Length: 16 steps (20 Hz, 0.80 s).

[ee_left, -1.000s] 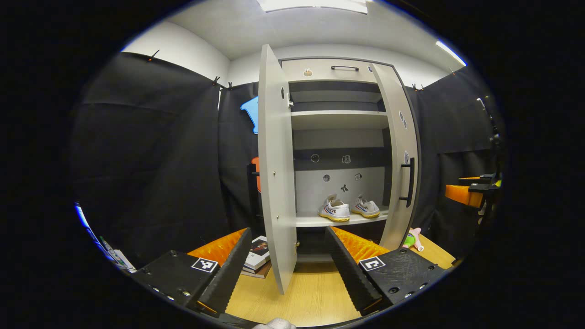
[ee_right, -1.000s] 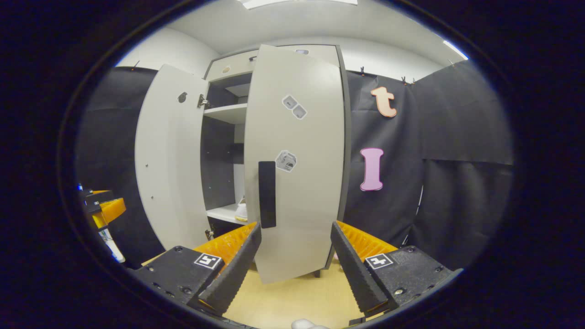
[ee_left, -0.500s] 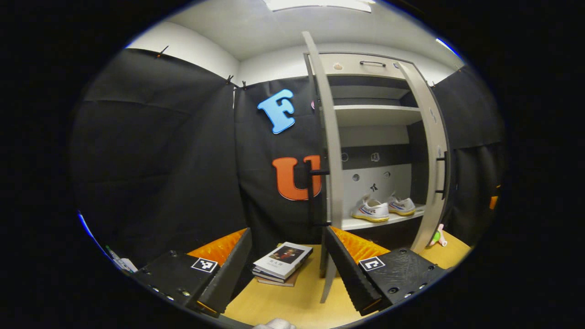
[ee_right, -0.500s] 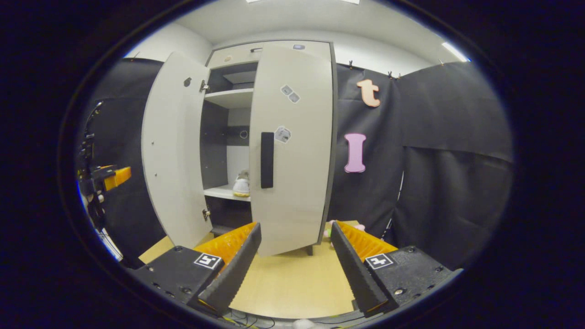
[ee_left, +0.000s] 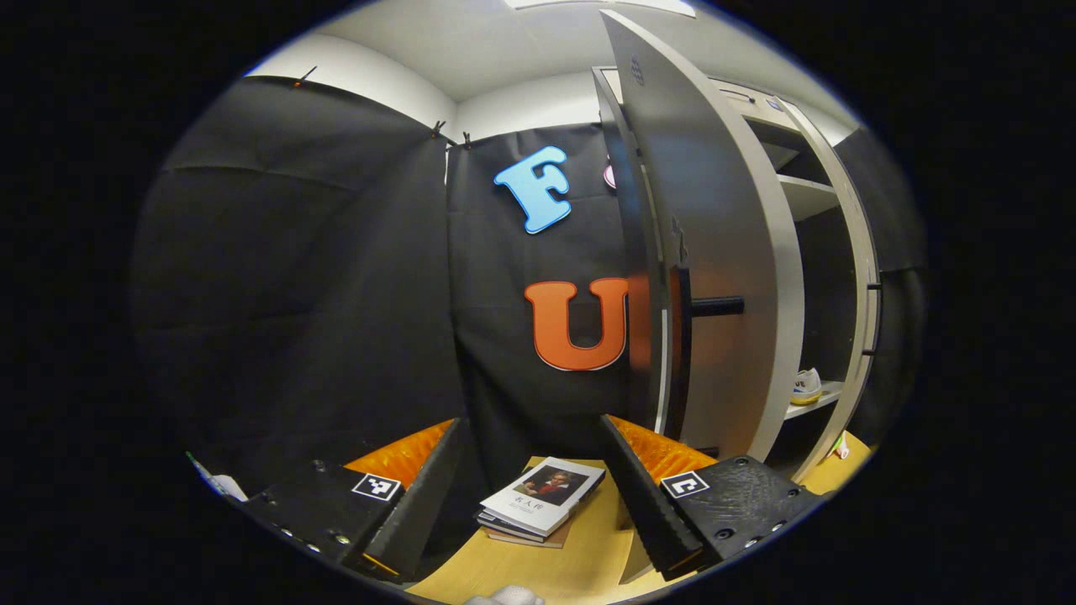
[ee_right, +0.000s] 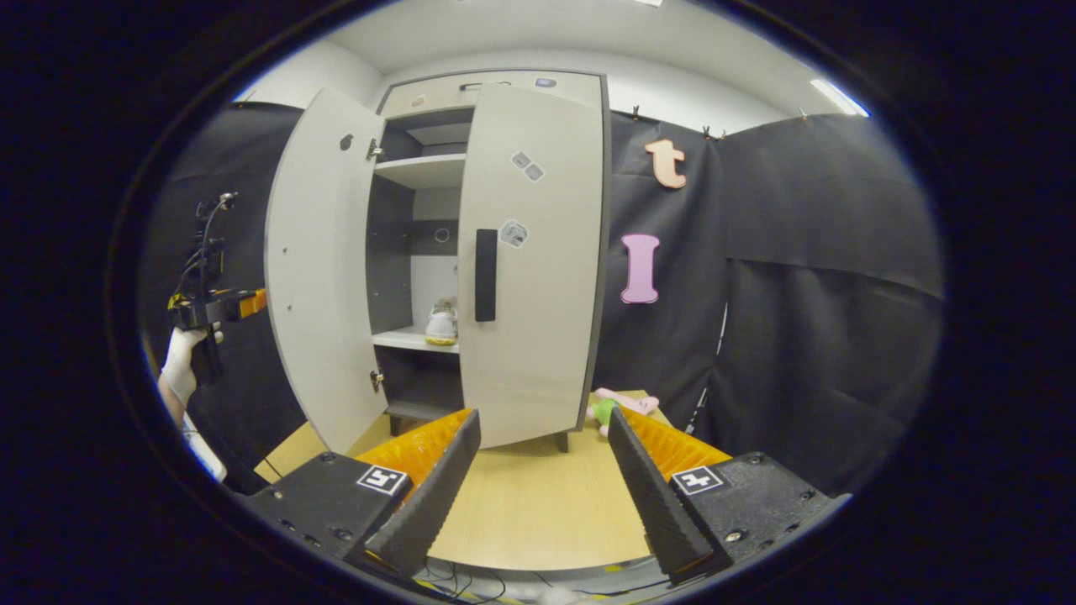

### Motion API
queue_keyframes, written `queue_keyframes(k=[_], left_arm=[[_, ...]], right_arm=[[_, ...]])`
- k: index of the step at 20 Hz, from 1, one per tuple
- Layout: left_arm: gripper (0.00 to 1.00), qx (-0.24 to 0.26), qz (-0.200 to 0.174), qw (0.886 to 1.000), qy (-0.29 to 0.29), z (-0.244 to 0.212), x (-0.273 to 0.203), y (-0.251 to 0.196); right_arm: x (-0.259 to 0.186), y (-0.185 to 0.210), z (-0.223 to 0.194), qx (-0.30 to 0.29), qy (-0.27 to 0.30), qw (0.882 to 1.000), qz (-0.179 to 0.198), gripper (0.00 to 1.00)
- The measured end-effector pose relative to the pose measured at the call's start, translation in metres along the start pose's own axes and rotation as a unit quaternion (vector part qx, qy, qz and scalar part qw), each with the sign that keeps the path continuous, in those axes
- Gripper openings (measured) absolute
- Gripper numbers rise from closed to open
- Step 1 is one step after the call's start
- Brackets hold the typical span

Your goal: Grab one shoe with the right hand and put it into the shoe cabinet, grab the other shoe with the left hand and put it into the shoe cabinet; then close the right door with the right hand and the left door with the left hand.

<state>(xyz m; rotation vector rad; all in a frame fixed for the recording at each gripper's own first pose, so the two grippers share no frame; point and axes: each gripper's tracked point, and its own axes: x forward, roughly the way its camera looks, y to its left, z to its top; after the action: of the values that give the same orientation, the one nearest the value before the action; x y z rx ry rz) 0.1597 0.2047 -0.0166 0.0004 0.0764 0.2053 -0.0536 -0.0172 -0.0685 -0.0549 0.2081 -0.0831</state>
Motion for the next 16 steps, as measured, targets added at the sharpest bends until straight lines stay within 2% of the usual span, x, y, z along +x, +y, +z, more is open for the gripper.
queue_keyframes(k=[5,8,9,10,11,13,16], left_arm=[[0.93,0.016,-0.002,1.0,-0.001,0.0,-0.001,-0.005],[0.84,0.044,0.025,0.999,-0.008,0.006,-0.004,-0.008],[0.84,0.043,0.03,0.999,-0.007,0.005,-0.006,-0.01],[0.94,0.035,0.032,0.999,-0.005,0.004,-0.008,-0.014],[0.84,0.023,0.034,0.999,0.0,0.002,-0.01,-0.017],[0.84,0.008,0.039,0.999,0.008,0.001,-0.014,-0.026],[0.84,0.014,0.049,0.999,0.008,0.002,-0.021,-0.043]], right_arm=[[0.01,-0.012,0.001,0.003,0.007,1.0,0.005,1.0],[0.022,-0.018,0.006,-0.003,0.004,1.0,0.016,1.0],[0.026,-0.019,0.008,-0.002,0.002,1.0,0.023,0.99],[0.03,-0.02,0.008,-0.002,0.002,0.999,0.032,1.0],[0.034,-0.022,0.008,-0.004,0.003,0.999,0.039,0.99],[0.044,-0.03,0.011,-0.009,0.001,0.999,0.052,1.0],[0.06,-0.043,0.016,-0.01,-0.002,0.997,0.072,0.99]])
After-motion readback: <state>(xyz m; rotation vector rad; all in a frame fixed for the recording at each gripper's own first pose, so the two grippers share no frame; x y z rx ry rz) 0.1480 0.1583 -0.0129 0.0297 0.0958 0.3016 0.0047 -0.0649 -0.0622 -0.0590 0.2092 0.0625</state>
